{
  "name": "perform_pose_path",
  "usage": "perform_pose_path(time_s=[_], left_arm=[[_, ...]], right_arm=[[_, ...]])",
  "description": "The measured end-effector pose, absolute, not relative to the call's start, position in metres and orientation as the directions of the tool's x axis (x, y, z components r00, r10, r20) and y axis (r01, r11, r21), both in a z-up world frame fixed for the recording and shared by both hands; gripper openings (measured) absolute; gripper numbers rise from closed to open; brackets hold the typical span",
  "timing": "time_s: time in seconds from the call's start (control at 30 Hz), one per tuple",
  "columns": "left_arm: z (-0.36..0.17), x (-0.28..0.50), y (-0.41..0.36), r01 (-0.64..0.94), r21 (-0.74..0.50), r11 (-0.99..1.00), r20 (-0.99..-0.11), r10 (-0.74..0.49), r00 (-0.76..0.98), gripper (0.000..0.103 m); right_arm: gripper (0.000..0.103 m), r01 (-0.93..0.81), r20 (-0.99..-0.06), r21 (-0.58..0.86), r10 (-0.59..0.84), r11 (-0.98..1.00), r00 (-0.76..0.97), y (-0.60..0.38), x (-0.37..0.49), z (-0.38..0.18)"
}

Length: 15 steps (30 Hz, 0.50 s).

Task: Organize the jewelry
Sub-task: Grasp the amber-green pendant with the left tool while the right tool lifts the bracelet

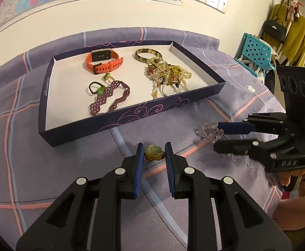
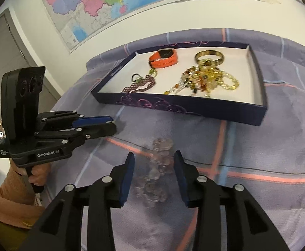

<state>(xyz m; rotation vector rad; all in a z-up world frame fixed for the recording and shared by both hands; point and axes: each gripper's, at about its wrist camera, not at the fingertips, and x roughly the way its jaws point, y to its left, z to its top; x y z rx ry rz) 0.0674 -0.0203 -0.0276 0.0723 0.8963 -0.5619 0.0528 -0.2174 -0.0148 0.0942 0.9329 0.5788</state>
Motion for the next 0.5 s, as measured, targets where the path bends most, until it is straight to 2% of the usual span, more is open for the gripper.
perform_pose_path(time_s=[0.1,0.13,0.17,0.2,0.43,0.5], left_arm=[[-0.029,0.068,-0.019,0.489,-0.174,0.854,-0.756,-0.435,0.490,0.021],[-0.029,0.068,-0.019,0.488,-0.178,0.854,-0.756,-0.436,0.488,0.020],[-0.029,0.067,-0.019,0.488,-0.181,0.854,-0.756,-0.438,0.487,0.020],[-0.029,0.067,-0.019,0.488,-0.181,0.854,-0.756,-0.438,0.486,0.020],[-0.024,0.065,-0.016,0.493,-0.188,0.849,-0.742,-0.452,0.495,0.020],[-0.021,0.063,-0.015,0.494,-0.187,0.849,-0.737,-0.454,0.501,0.021]], right_arm=[[0.035,-0.439,-0.744,0.270,0.475,0.857,0.470,-0.210,0.054,-0.016],[0.032,-0.439,-0.748,0.256,0.464,0.861,0.474,-0.209,0.054,-0.016],[0.021,-0.441,-0.760,0.214,0.432,0.872,0.486,-0.206,0.054,-0.016],[0.020,-0.443,-0.764,0.198,0.421,0.875,0.490,-0.205,0.054,-0.016],[0.009,-0.439,-0.740,0.252,0.464,0.862,0.486,-0.216,0.054,-0.012],[0.009,-0.431,-0.727,0.273,0.478,0.860,0.493,-0.220,0.052,-0.008]])
